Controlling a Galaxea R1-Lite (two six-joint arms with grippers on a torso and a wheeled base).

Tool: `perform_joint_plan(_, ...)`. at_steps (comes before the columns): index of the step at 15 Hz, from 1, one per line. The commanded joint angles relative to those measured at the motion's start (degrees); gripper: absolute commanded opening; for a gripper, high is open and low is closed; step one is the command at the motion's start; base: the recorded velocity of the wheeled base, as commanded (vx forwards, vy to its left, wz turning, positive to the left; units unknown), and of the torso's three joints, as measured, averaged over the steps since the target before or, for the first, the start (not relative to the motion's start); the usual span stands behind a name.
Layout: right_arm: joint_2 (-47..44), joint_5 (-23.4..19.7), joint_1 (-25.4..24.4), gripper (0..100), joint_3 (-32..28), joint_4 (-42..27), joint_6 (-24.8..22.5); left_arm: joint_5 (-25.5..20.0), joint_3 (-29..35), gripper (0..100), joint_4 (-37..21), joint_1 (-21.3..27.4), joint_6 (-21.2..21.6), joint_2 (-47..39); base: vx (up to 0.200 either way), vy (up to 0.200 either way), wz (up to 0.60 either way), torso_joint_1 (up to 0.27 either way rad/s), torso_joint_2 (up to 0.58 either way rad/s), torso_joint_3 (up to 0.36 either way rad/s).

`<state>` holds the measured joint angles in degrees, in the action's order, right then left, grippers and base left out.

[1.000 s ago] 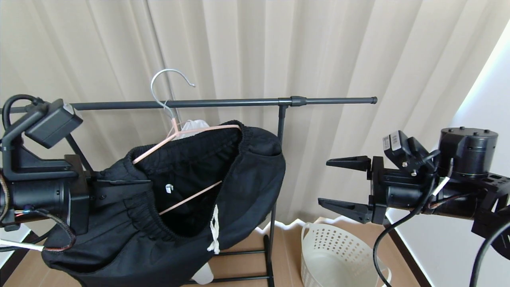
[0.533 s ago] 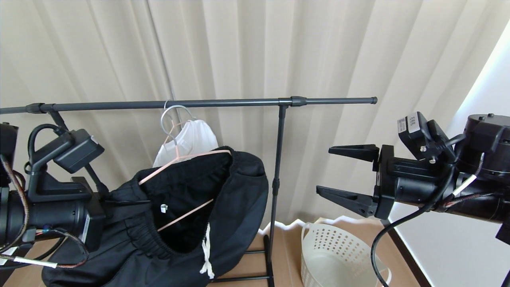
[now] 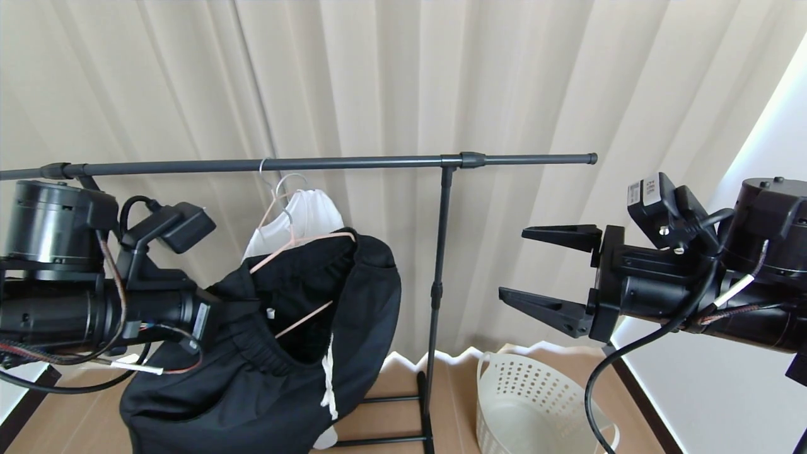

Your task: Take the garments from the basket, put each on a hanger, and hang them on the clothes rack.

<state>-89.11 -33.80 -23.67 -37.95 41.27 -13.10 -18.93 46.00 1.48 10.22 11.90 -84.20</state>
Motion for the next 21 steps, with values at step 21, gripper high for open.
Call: perform_joint_plan(21,0.5,0.1,0.5,100,-1.3,0.1,0.0,11.5,32.1,0,2.0,6.6,-21.0,-29.1,0.000,0.000,0.00,0.000,0.00,0.000)
